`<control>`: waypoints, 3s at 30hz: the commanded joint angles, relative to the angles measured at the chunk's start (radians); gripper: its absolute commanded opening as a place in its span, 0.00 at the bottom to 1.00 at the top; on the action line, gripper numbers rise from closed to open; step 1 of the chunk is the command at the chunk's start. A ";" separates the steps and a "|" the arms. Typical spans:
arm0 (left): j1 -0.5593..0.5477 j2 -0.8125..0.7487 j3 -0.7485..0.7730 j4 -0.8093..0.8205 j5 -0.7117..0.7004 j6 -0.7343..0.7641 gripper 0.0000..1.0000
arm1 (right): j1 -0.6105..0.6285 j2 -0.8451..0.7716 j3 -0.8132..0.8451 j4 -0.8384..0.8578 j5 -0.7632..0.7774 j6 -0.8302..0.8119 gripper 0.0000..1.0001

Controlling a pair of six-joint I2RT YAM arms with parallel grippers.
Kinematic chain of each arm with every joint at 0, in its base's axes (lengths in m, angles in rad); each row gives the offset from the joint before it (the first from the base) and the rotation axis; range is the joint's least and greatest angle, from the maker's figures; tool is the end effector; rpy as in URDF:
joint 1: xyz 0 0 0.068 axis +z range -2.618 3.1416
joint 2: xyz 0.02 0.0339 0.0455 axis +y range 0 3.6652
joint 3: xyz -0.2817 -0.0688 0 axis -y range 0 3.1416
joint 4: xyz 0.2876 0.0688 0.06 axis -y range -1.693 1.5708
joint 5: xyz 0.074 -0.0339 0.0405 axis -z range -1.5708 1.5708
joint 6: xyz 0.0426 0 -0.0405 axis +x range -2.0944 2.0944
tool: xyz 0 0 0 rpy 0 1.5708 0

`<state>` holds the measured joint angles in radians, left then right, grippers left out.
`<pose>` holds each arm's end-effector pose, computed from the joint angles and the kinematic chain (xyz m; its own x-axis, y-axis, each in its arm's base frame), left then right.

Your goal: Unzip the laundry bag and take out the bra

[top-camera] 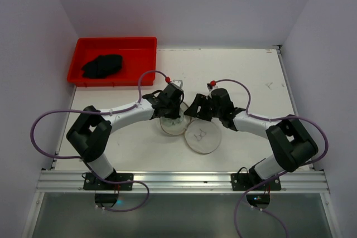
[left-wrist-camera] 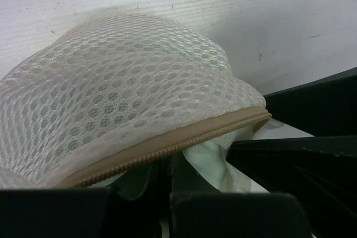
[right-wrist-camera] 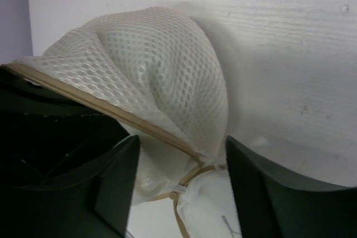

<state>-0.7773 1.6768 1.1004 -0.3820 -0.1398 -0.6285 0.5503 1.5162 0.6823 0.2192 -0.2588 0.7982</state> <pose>0.2825 -0.2696 0.1921 -0.8466 0.0162 -0.5320 0.1727 0.9538 -0.2457 0.2811 0.1852 0.1557 -0.8327 0.3013 -0.4645 -0.1252 0.7148 0.6880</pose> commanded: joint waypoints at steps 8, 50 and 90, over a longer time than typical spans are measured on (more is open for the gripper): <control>0.001 -0.090 0.016 0.011 0.084 0.013 0.00 | 0.000 0.012 -0.069 0.100 -0.031 -0.005 0.00; 0.159 -0.431 -0.228 0.942 0.523 -0.088 0.00 | 0.033 -0.073 -0.070 -0.213 0.084 -0.146 0.00; 0.581 0.480 0.729 0.241 -0.090 0.721 0.00 | 0.034 -0.162 0.060 -0.472 0.124 -0.241 0.00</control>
<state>-0.2138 2.1174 1.7420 -0.1699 -0.2661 0.0227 0.5819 1.3540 0.7017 -0.2340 -0.1055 0.5900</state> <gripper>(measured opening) 0.037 0.015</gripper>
